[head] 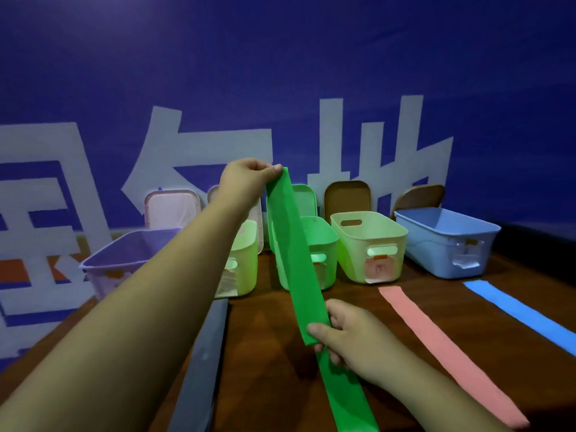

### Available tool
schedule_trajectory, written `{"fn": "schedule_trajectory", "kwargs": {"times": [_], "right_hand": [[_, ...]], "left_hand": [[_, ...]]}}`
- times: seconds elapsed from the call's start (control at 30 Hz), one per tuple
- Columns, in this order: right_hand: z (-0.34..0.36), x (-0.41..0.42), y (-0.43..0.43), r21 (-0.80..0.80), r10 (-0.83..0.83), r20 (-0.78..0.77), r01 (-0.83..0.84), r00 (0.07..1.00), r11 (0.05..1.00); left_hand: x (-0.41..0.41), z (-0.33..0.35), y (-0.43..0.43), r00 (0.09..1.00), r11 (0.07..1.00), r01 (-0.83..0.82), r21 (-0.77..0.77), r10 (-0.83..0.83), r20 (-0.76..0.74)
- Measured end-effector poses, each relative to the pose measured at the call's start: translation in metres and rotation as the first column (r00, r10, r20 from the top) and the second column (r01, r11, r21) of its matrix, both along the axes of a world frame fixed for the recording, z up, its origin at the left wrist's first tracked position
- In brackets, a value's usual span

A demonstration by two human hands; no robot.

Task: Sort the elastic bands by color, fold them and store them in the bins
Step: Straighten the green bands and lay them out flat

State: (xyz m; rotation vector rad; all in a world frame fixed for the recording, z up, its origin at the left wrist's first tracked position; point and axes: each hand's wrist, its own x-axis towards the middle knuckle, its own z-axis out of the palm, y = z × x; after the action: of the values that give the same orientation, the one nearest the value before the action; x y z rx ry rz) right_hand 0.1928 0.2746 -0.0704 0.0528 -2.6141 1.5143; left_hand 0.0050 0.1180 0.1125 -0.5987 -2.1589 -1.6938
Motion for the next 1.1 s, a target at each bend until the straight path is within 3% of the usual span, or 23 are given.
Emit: {"fn": "schedule_trajectory", "kwargs": {"times": [0.27, 0.37, 0.6, 0.73, 1.1], "right_hand": [[-0.007, 0.067, -0.004, 0.03, -0.066, 0.169, 0.062, 0.983, 0.998], [-0.008, 0.08, -0.005, 0.04, -0.089, 0.267, 0.081, 0.96, 0.996], [-0.012, 0.101, -0.004, 0.061, -0.12, 0.351, 0.105, 0.928, 0.993], [-0.012, 0.106, -0.004, 0.083, -0.138, 0.379, 0.115, 0.915, 0.99], [-0.021, 0.103, -0.001, 0.139, -0.17, 0.381, 0.126, 0.909, 0.982]], "left_hand": [[-0.012, -0.087, 0.023, 0.999, 0.965, 0.016, -0.262, -0.005, 0.043], [-0.009, -0.118, 0.035, 1.0, 0.896, -0.029, -0.444, 0.026, -0.013], [-0.007, -0.171, 0.058, 0.999, 0.763, -0.009, -0.646, -0.017, -0.034], [-0.008, -0.19, 0.067, 0.999, 0.672, 0.047, -0.739, -0.027, 0.039], [-0.014, -0.222, 0.077, 1.0, 0.523, -0.002, -0.852, 0.006, 0.002]]}}
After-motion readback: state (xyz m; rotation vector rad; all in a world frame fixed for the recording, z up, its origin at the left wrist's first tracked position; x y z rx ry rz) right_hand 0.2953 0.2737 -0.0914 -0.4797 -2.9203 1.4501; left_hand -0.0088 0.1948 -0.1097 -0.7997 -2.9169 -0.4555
